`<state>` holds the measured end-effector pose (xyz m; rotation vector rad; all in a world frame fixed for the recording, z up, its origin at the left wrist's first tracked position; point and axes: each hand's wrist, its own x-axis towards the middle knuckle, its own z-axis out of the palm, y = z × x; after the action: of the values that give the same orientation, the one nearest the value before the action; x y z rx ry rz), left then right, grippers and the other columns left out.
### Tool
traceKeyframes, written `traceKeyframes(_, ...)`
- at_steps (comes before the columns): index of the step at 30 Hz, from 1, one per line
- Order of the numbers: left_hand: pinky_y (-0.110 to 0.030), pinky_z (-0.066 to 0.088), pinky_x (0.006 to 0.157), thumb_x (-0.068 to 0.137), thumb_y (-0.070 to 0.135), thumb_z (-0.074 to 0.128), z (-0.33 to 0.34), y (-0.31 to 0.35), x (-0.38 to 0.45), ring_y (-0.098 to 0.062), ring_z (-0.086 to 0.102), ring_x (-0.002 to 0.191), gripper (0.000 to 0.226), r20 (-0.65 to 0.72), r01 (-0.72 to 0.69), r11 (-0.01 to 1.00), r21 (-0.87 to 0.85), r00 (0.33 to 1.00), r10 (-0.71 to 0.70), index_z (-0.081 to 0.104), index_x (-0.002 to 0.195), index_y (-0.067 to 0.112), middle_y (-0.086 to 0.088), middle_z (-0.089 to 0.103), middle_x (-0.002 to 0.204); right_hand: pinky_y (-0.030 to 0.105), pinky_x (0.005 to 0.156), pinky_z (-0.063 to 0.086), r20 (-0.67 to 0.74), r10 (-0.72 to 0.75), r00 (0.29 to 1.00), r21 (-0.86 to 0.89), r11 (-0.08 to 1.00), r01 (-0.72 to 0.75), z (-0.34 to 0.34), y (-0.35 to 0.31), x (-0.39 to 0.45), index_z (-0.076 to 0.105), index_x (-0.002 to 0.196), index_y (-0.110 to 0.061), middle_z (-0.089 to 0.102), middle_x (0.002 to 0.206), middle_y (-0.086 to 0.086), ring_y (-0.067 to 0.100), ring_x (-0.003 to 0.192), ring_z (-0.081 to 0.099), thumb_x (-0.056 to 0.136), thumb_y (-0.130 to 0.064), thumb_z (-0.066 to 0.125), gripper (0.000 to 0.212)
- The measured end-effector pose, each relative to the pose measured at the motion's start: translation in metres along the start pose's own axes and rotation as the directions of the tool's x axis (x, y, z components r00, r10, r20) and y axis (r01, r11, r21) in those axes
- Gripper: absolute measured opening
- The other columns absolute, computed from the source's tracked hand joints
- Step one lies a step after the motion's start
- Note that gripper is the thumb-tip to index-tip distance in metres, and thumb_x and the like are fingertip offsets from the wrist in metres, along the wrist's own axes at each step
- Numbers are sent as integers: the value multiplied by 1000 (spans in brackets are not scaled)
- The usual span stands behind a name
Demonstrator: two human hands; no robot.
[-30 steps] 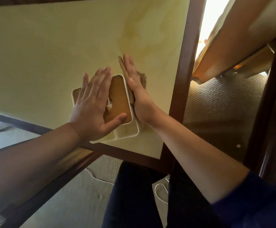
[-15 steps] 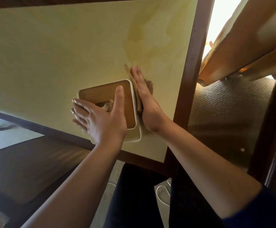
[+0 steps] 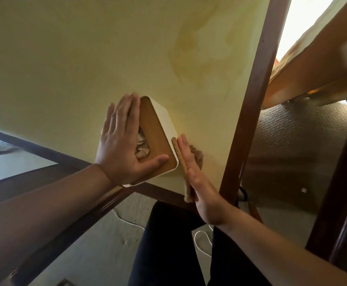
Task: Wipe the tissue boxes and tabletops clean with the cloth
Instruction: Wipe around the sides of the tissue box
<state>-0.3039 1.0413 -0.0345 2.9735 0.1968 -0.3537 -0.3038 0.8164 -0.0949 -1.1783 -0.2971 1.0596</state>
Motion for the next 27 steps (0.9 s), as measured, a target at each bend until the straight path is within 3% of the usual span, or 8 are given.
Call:
traceKeyframes(5,-55,7,129,77,91,45,-1,-12,1,-32,13,159,132,6,-81,996,28,997,80,11,163,-2,-17,18,169,53,132,9,23,57,998,103,993,-60,3,-17,37,5,164,-52,-5,171,-33,0,160,-4,102,-72,33,71)
traceKeyframes(6,-56,8,129,77,91,46,-1,-14,1,-31,13,159,131,7,-92,995,25,996,92,11,163,-3,-17,18,169,51,133,6,13,21,1000,22,1000,-22,2,-22,49,3,166,-46,-7,173,-27,0,160,-5,103,-72,31,73)
traceKeyframes(9,-58,11,128,78,91,45,-3,-15,2,-32,14,159,131,4,-116,993,19,993,116,13,162,-4,-18,19,169,46,133,-1,-8,-99,995,-216,972,95,-3,-29,98,0,168,-18,-9,177,-3,5,161,-10,113,-38,15,60)
traceKeyframes(12,-59,13,127,78,90,47,-4,-13,2,-33,15,159,131,-5,-124,992,19,992,124,13,162,-4,-19,20,168,39,133,-4,-18,-89,996,-288,954,80,-7,-45,141,4,167,-11,-7,177,6,12,162,-11,109,-44,17,68)
traceKeyframes(14,-59,14,127,78,90,46,-4,-12,1,-33,16,159,130,-14,-129,992,18,992,129,14,161,-5,-19,21,168,35,133,-5,-34,-76,997,-306,950,62,-9,-46,150,7,167,-11,-6,177,7,12,162,-10,108,-46,19,70)
traceKeyframes(18,-58,13,128,80,92,42,-3,-14,1,-33,15,159,129,-18,-127,992,24,992,128,14,162,-4,-19,20,169,48,133,2,1,-155,988,-310,939,148,-5,-38,125,3,169,-12,-6,177,3,11,163,-9,113,-39,18,64)
traceKeyframes(21,-58,12,128,80,92,41,-1,-15,2,-32,13,159,129,-2,-130,991,34,992,130,11,163,-3,-18,17,170,48,133,1,5,-111,994,-301,947,107,-4,-26,85,-2,169,-17,-10,177,-5,7,161,-11,115,-29,18,59)
traceKeyframes(27,-57,8,128,79,92,42,-2,-16,2,-30,7,161,130,5,-128,991,37,992,128,7,163,-1,-15,10,172,55,132,-2,-11,-22,1000,-62,998,22,12,1,35,1,167,-34,-6,176,-16,8,162,-9,113,-37,17,56)
